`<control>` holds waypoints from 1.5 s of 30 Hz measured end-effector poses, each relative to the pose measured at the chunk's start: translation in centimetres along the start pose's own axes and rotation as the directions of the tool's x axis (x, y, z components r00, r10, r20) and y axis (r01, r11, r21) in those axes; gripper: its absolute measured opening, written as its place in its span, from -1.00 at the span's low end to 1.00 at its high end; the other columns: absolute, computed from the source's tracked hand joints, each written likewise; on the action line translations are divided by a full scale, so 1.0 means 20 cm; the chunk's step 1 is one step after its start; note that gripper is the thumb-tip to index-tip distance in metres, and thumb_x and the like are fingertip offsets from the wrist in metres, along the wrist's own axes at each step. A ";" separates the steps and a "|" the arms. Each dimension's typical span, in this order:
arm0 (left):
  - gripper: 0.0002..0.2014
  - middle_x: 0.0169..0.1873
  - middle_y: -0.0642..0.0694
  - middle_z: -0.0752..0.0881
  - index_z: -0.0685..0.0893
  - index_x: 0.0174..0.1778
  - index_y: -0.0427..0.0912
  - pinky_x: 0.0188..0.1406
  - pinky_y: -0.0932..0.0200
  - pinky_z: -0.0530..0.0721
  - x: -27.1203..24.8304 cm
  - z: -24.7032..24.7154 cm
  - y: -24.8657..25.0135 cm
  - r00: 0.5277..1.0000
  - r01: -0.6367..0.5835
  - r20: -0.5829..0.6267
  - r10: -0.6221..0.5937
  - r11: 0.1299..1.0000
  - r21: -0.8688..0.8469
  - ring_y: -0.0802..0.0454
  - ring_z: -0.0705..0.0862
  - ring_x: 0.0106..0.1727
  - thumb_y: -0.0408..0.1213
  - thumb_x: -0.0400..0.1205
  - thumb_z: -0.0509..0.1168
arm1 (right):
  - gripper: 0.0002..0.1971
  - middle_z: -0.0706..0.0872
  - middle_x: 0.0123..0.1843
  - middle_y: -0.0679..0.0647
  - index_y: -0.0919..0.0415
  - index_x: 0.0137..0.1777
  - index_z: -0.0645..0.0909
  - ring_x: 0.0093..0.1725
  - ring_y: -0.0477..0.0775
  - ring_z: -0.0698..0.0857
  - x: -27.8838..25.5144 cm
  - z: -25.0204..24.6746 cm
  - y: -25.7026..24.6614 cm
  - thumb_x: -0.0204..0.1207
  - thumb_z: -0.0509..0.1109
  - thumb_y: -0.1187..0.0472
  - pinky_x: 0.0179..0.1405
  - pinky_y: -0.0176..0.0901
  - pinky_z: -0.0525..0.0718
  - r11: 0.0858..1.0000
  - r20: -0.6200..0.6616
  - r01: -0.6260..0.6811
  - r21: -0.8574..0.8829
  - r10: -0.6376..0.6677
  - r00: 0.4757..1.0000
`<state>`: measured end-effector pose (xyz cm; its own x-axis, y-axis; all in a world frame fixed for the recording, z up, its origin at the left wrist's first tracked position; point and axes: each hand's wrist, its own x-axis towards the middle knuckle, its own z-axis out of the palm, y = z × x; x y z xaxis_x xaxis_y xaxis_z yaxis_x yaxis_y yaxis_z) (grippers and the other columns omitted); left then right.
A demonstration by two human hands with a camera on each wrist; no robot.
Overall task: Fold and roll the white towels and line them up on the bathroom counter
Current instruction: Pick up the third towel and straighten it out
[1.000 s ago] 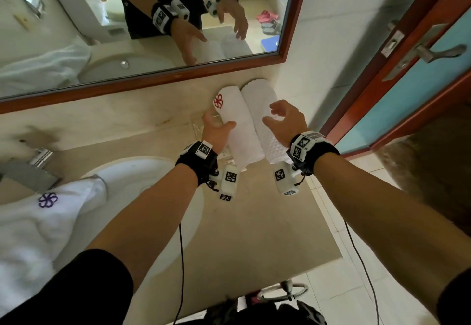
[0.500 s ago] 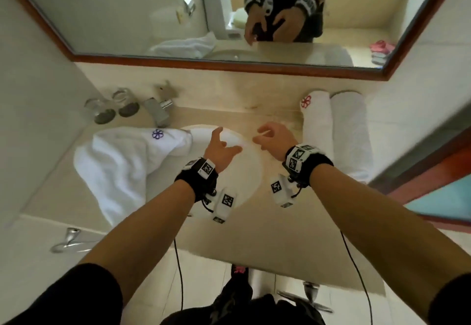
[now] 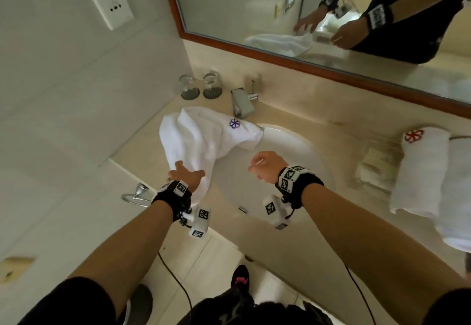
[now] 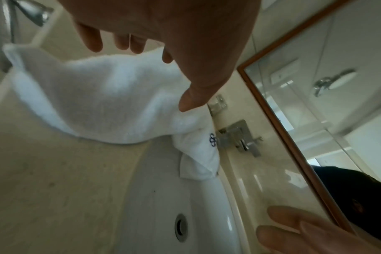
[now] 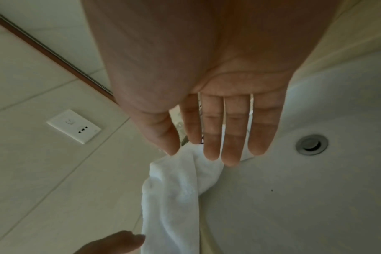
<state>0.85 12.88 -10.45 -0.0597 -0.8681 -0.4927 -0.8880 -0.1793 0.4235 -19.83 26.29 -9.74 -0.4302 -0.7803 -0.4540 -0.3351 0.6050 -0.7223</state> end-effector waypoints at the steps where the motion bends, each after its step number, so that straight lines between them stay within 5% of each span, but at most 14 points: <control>1: -0.09 0.56 -0.34 0.25 0.10 0.67 -0.03 0.37 -0.33 0.51 0.04 -0.01 -0.02 1.000 0.030 0.008 -0.030 0.999 -0.034 -0.45 0.41 0.46 0.02 0.49 0.45 | -0.76 0.78 -0.14 -0.05 -0.10 -0.10 0.64 -0.16 0.01 0.80 0.03 0.03 -0.03 0.26 0.49 -0.11 -0.14 -0.10 0.74 1.000 0.013 -0.001 0.009 0.001 1.000; 9: -0.02 0.57 -0.38 0.31 -0.10 0.68 -0.26 0.42 -0.18 0.47 0.23 -0.03 -0.13 0.989 0.149 0.056 -0.138 0.926 -0.348 -0.39 0.42 0.50 -0.27 0.55 0.48 | -0.91 0.81 -0.18 0.02 -0.01 -0.10 0.64 -0.21 -0.01 0.81 0.23 0.25 -0.25 0.42 0.41 0.06 -0.39 -0.19 0.69 0.999 0.052 0.000 0.038 -0.002 0.999; 12: -0.25 0.37 -0.38 0.58 0.29 0.53 -0.45 0.23 -0.08 0.61 0.28 0.00 -0.15 0.985 0.163 0.130 -0.118 0.886 -0.433 -0.32 0.61 0.31 -0.40 0.49 0.51 | -0.84 0.78 -0.13 0.03 0.00 -0.03 0.64 -0.22 -0.02 0.77 0.29 0.34 -0.27 0.40 0.48 0.09 -0.41 -0.26 0.60 0.999 0.121 -0.022 0.033 0.018 0.993; 15: -0.46 0.04 -0.32 0.77 0.64 0.23 -0.49 -0.02 -0.12 0.75 0.28 -0.01 -0.11 0.974 0.154 0.223 -0.037 0.830 -0.536 -0.29 0.75 0.01 -0.35 0.34 0.53 | -0.58 0.73 0.02 -0.01 -0.07 0.12 0.61 -0.02 0.04 0.72 0.29 0.37 -0.28 0.27 0.62 0.03 -0.08 -0.17 0.65 0.998 0.188 0.015 -0.066 -0.003 0.982; 18: -0.63 -0.03 -0.34 0.77 0.68 0.13 -0.48 -0.13 -0.01 0.73 0.24 -0.07 0.05 0.960 0.080 0.262 0.105 0.788 -0.610 -0.26 0.76 -0.07 -0.41 0.43 0.45 | -0.10 0.56 0.31 -0.06 -0.02 0.51 0.38 0.27 0.06 0.61 0.27 0.39 -0.30 0.16 0.73 0.02 0.27 -0.07 0.58 0.983 0.292 0.115 -0.145 -0.068 0.954; 21: -0.71 -0.04 -0.40 0.69 0.63 0.10 -0.50 -0.13 0.02 0.66 0.15 -0.14 0.25 0.903 0.029 0.347 0.253 0.771 -0.636 -0.22 0.70 -0.10 -0.44 0.50 0.37 | 0.32 0.51 0.44 -0.06 0.07 0.62 0.18 0.39 0.04 0.54 0.24 0.41 -0.30 -0.16 0.82 -0.12 0.36 0.05 0.59 0.972 0.214 0.212 -0.100 -0.187 0.959; 24: -0.44 0.16 -0.43 0.64 0.51 0.26 -0.47 0.09 -0.28 0.72 0.06 -0.19 0.40 0.874 -0.013 0.361 0.326 0.757 -0.653 -0.35 0.67 0.14 -0.42 0.32 0.40 | 0.03 0.53 0.36 0.03 0.16 0.64 0.12 0.23 -0.04 0.55 0.18 0.29 -0.33 0.26 0.68 0.17 0.14 -0.27 0.50 0.976 0.010 0.210 -0.051 -0.210 0.978; 26: -0.51 0.11 -0.37 0.64 0.49 0.31 -0.46 0.19 -0.33 0.68 -0.04 -0.21 0.49 0.836 -0.094 0.363 0.412 0.759 -0.644 -0.31 0.66 0.14 -0.45 0.46 0.40 | -0.33 0.63 0.25 0.09 0.14 0.56 0.26 0.07 0.00 0.60 0.12 0.17 -0.32 0.50 0.47 0.30 -0.05 -0.30 0.52 0.977 -0.167 0.214 -0.016 -0.214 0.962; 28: -0.63 -0.01 -0.32 0.67 0.52 0.32 -0.51 0.16 -0.21 0.69 -0.16 -0.21 0.59 0.785 -0.156 0.359 0.506 0.721 -0.675 -0.24 0.68 0.03 -0.52 0.59 0.33 | -0.55 0.67 0.23 0.17 0.20 0.45 0.42 0.08 0.09 0.64 0.06 0.09 -0.29 0.57 0.35 0.37 0.04 -0.18 0.62 0.968 -0.327 0.252 0.003 -0.238 0.915; 30: -0.71 -0.02 -0.34 0.70 0.62 0.19 -0.50 0.18 -0.19 0.68 -0.32 -0.22 0.68 0.684 -0.167 0.393 0.614 0.657 -0.735 -0.24 0.70 0.05 -0.50 0.57 0.35 | -0.69 0.71 0.14 0.20 0.31 0.31 0.55 0.08 0.14 0.65 -0.04 0.02 -0.27 0.57 0.31 0.42 0.12 -0.02 0.61 0.967 -0.404 0.256 -0.013 -0.239 0.883; 33: -0.72 -0.13 -0.22 0.73 0.74 -0.05 -0.30 -0.11 0.03 0.66 -0.53 -0.22 0.80 0.540 -0.137 0.406 0.737 0.553 -0.822 -0.12 0.69 -0.06 -0.48 0.37 0.25 | -0.93 0.64 -0.19 -0.02 0.20 0.02 0.60 -0.22 0.00 0.56 -0.18 -0.11 -0.27 0.58 0.38 0.31 -0.17 -0.14 0.53 0.955 -0.486 0.262 0.137 -0.166 0.858; 38: -0.29 0.14 -0.14 0.72 0.55 0.37 -0.14 0.02 0.06 0.70 -0.75 -0.14 0.90 0.330 -0.572 0.364 0.871 0.491 -0.657 -0.03 0.70 0.14 -0.72 0.30 0.12 | -0.79 0.79 -0.03 0.12 0.14 0.10 0.67 -0.11 0.15 0.75 -0.49 -0.38 -0.25 0.48 0.39 0.23 -0.21 0.08 0.76 0.911 -0.572 0.333 0.245 -0.141 0.808; 42: -0.56 0.14 -0.21 0.76 0.65 0.29 -0.26 0.08 0.02 0.75 -0.86 -0.01 0.93 0.345 -0.691 0.302 0.889 0.458 -0.559 -0.12 0.74 0.16 -0.59 0.48 0.40 | -0.91 0.76 -0.21 0.10 0.28 -0.11 0.71 -0.26 0.06 0.72 -0.70 -0.53 -0.10 0.45 0.46 0.26 -0.23 -0.01 0.69 0.928 -0.624 0.315 0.197 -0.129 0.771; 45: -0.72 0.12 -0.20 0.78 0.69 0.21 -0.19 0.18 -0.22 0.73 -0.94 0.08 0.93 0.412 -0.609 0.272 0.870 0.485 -0.627 -0.17 0.76 0.13 -0.43 0.59 0.38 | -0.89 0.76 -0.16 0.08 0.22 -0.07 0.68 -0.20 0.10 0.73 -0.81 -0.58 0.01 0.42 0.42 0.25 -0.20 -0.03 0.71 0.929 -0.686 0.299 0.219 -0.071 0.724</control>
<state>-15.20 26.64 5.54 -0.9210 -0.3874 -0.0418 -0.1084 0.1516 0.9825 -22.62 40.78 3.47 -0.8628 -0.4991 0.0806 -0.2562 0.2942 -0.9208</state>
